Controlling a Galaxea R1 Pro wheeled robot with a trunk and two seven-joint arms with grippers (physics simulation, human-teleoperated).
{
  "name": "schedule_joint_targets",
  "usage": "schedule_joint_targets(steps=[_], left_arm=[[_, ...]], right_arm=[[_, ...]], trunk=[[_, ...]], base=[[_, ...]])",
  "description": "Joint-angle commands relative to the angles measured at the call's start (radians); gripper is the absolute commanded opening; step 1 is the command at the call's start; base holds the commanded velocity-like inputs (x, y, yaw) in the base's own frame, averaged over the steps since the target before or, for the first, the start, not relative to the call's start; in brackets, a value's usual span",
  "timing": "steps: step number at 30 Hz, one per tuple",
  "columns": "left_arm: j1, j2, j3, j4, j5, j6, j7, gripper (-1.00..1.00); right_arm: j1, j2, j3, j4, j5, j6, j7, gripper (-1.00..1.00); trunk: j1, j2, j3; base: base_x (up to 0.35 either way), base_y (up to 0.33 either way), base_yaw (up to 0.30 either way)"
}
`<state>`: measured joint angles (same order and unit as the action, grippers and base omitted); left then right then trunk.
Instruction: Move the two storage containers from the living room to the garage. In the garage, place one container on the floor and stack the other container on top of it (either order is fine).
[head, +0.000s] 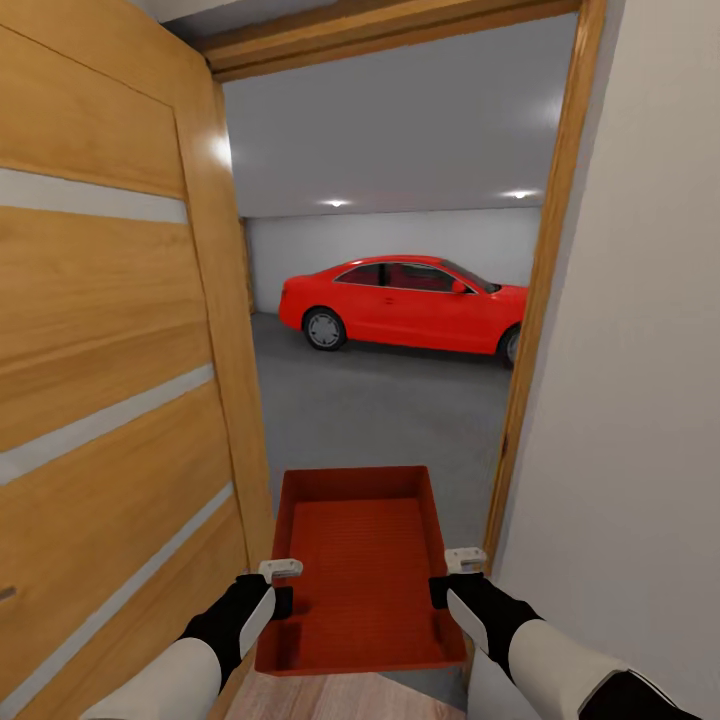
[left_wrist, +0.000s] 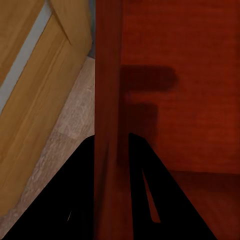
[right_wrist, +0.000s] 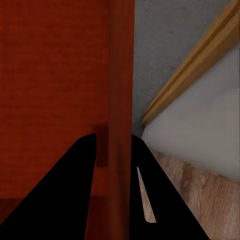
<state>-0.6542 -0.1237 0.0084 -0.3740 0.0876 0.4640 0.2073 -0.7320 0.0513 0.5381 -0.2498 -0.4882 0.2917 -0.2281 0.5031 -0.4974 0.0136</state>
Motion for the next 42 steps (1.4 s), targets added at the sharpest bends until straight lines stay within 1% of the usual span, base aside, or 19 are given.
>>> schedule_joint_targets(steps=[1,9,13,31,42], left_arm=[[0.001,0.045,-0.006,0.009,-0.016,0.008,0.014,-1.00],[0.001,0.044,-0.006,0.009,-0.016,0.008,0.014,-1.00],[0.001,0.044,-0.006,0.009,-0.016,0.008,0.014,-1.00],[0.001,0.050,-0.005,0.009,-0.016,0.008,0.014,-1.00],[0.001,0.050,-0.006,0.009,-0.016,0.008,0.015,-1.00]], right_arm=[[-0.001,-0.001,0.011,-0.005,-0.001,-0.028,-0.007,-1.00],[-0.001,-0.001,0.011,-0.005,-0.001,-0.028,-0.007,-1.00],[-0.001,-0.001,0.011,-0.005,-0.001,-0.028,-0.007,-1.00],[-0.001,-0.001,0.011,-0.005,-0.001,-0.028,-0.007,-1.00],[-0.001,-0.001,0.011,-0.005,-0.001,-0.028,-0.007,-1.00]], trunk=[[0.001,-0.001,0.000],[0.001,-0.001,0.000],[0.001,-0.001,0.000],[0.001,-0.001,0.000],[0.001,-0.001,0.000]], base=[[0.134,0.210,-0.006],[0.152,0.258,-0.001],[0.156,0.259,-0.116],[0.150,0.204,-0.234],[0.021,0.023,-0.239]])
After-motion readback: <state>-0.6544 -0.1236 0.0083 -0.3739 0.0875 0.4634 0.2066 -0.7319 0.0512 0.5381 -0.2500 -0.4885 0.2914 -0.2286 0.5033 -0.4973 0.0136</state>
